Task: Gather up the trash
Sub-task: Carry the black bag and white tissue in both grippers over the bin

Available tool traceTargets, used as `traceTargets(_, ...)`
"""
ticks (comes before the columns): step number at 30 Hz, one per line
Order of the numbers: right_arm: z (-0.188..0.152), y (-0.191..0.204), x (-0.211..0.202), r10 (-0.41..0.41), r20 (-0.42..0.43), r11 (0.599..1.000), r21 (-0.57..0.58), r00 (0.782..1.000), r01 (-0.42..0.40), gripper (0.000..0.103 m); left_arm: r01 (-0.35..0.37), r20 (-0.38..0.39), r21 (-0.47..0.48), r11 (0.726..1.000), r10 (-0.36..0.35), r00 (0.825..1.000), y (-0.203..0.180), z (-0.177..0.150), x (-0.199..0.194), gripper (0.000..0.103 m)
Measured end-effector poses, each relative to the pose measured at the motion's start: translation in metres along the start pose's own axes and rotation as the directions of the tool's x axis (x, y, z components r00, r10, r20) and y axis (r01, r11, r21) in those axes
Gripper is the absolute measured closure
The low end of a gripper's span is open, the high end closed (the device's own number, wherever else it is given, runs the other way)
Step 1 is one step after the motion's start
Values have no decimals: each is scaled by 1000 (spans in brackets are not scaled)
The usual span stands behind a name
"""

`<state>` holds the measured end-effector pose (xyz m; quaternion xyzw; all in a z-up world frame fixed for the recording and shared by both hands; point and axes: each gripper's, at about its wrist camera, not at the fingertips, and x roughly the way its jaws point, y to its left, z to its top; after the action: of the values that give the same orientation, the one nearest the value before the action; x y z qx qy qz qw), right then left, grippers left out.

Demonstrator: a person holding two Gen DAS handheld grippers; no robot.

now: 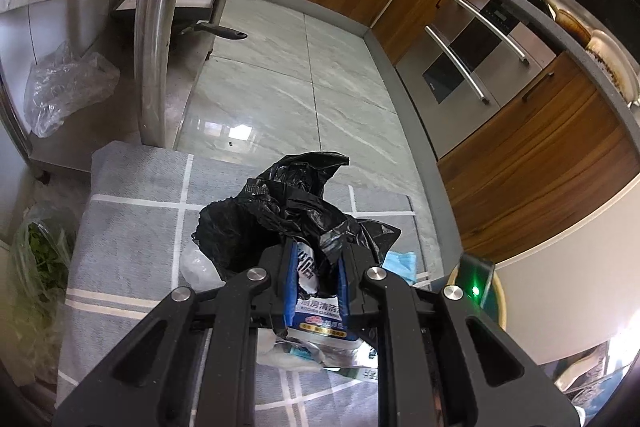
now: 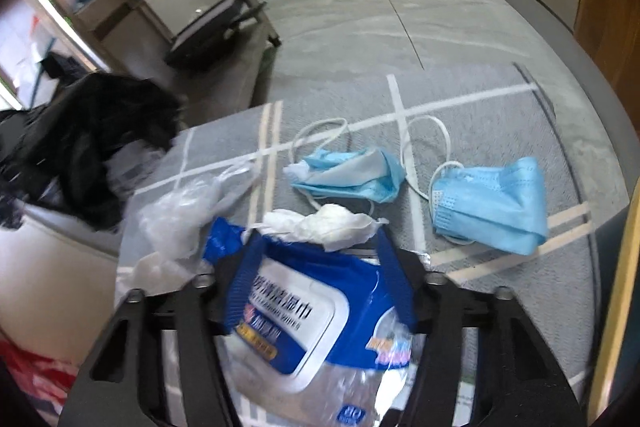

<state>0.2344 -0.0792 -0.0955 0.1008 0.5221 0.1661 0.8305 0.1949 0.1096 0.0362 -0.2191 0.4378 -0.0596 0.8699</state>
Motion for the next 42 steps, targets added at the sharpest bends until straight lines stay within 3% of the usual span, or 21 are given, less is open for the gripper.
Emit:
traceTargets(1, 0, -1, 1, -4, -2, 1000, 6, 1000, 4, 70, -3, 0, 5, 1000, 3, 1000, 0, 0, 0, 89)
traceTargets(4, -3, -4, 0, 12, -1, 1000, 12, 1000, -12, 83, -2, 0, 7, 1000, 2, 1000, 0, 0, 0, 89)
traceTargets(13, -17, -15, -55, 25, 81, 1000, 4, 996, -26, 84, 44, 13, 30, 999, -45, 999, -15, -1, -12, 89)
traceTargets(21, -44, -27, -119, 54, 165, 998, 8, 985, -56, 84, 23, 47, 195, 980, -33, 998, -53, -18, -44, 89)
traceTargets(25, -60, -44, -154, 44, 203, 999, 20, 978, -49, 84, 65, 60, 302, 951, -87, 994, -95, -32, -53, 89)
traceTargets(29, -73, -61, -183, 23, 238, 999, 39, 971, -33, 84, 103, 66, 434, 895, -146, 987, -149, -50, -65, 89)
traceTargets(33, -85, -79, -208, -6, 270, 998, 67, 963, -13, 84, 160, 56, 490, 857, -214, 975, -187, -65, -74, 89)
traceTargets(42, -113, -132, -254, -101, 331, 985, 164, 938, 48, 84, 195, -39, 573, 796, -211, 977, -238, -105, -38, 89)
